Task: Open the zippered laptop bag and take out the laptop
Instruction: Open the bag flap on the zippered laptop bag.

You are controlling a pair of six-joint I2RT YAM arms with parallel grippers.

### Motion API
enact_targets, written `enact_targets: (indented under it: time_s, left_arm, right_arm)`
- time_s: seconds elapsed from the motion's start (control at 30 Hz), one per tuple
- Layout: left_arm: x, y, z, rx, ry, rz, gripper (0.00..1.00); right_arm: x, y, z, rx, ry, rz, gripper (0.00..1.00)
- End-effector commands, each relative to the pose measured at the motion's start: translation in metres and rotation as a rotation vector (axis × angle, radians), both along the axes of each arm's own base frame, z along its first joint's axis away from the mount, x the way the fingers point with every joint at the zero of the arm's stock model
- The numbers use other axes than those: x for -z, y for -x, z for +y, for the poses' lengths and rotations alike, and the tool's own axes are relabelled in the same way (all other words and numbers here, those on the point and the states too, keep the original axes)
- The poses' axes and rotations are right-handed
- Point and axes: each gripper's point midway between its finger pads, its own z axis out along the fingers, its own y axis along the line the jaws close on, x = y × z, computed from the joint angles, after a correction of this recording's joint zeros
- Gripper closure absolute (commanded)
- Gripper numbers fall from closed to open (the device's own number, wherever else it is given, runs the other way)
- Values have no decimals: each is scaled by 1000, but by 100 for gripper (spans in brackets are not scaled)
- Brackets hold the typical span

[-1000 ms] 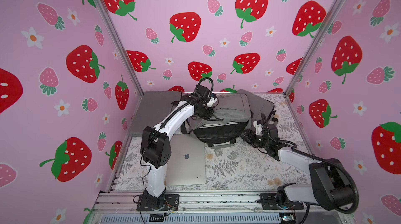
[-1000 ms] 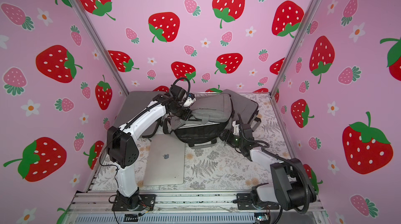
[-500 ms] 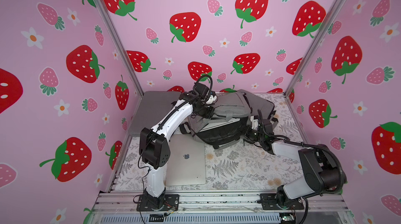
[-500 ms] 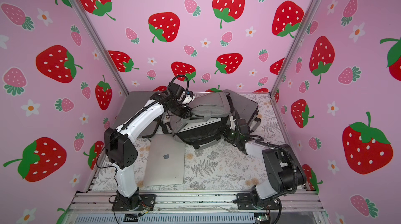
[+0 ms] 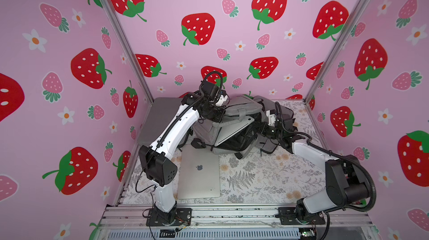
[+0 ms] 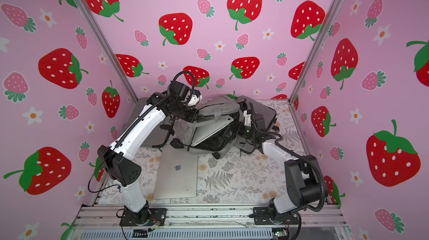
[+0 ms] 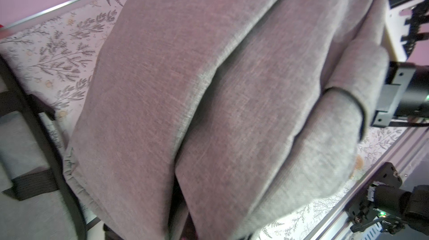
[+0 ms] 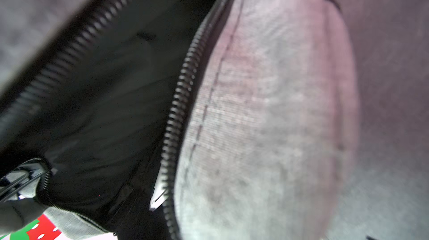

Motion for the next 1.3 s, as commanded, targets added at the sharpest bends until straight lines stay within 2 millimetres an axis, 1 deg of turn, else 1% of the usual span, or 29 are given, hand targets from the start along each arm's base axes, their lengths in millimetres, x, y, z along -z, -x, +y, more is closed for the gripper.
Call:
enact_targets:
  time_s: [0.0, 0.13, 0.23, 0.33, 0.43, 0.5, 0.63, 0.73, 0.83, 0.97, 1.0, 1.07, 1.17, 1.27]
  left_arm:
    - [-102, 2, 7, 30, 94, -281, 100]
    - [-113, -2, 30, -25, 68, -311, 100]
    - [-121, -3, 47, -61, 48, -331, 100]
    - [-126, -5, 71, -131, -2, -360, 100]
    - [-123, -6, 92, -178, -42, -352, 100]
    - [-117, -7, 106, -206, -84, -353, 100]
    - [-116, -10, 133, -269, -137, -371, 100]
    - [-115, -12, 155, -326, -156, -373, 100]
    - [-104, -10, 168, -365, -131, -329, 100]
    - [-80, -6, 185, -420, -132, -291, 100]
    - [-72, -5, 190, -434, -122, -274, 100]
    - [-61, -7, 197, -458, -98, -250, 100]
    - [-44, -9, 206, -483, -88, -210, 100]
    - [-29, -12, 209, -510, -40, -157, 100]
  right_arm:
    - [-4, -15, 9, 4, 13, -44, 100]
    - [-7, -22, 26, -14, -1, -52, 100]
    - [-13, -27, 41, -33, -7, -70, 100]
    - [-17, -33, 62, -62, -15, -77, 100]
    - [-20, -38, 84, -89, -14, -87, 100]
    - [-18, -42, 99, -109, -15, -85, 100]
    - [-17, -46, 127, -136, -18, -94, 100]
    - [-12, -50, 151, -162, -18, -90, 100]
    - [-7, -55, 169, -175, -12, -89, 100]
    - [1, -66, 186, -182, -12, -86, 100]
    - [7, -68, 190, -185, -4, -82, 100]
    - [13, -71, 199, -199, 3, -79, 100]
    - [23, -77, 207, -198, 5, -70, 100]
    - [32, -84, 213, -195, 13, -60, 100]
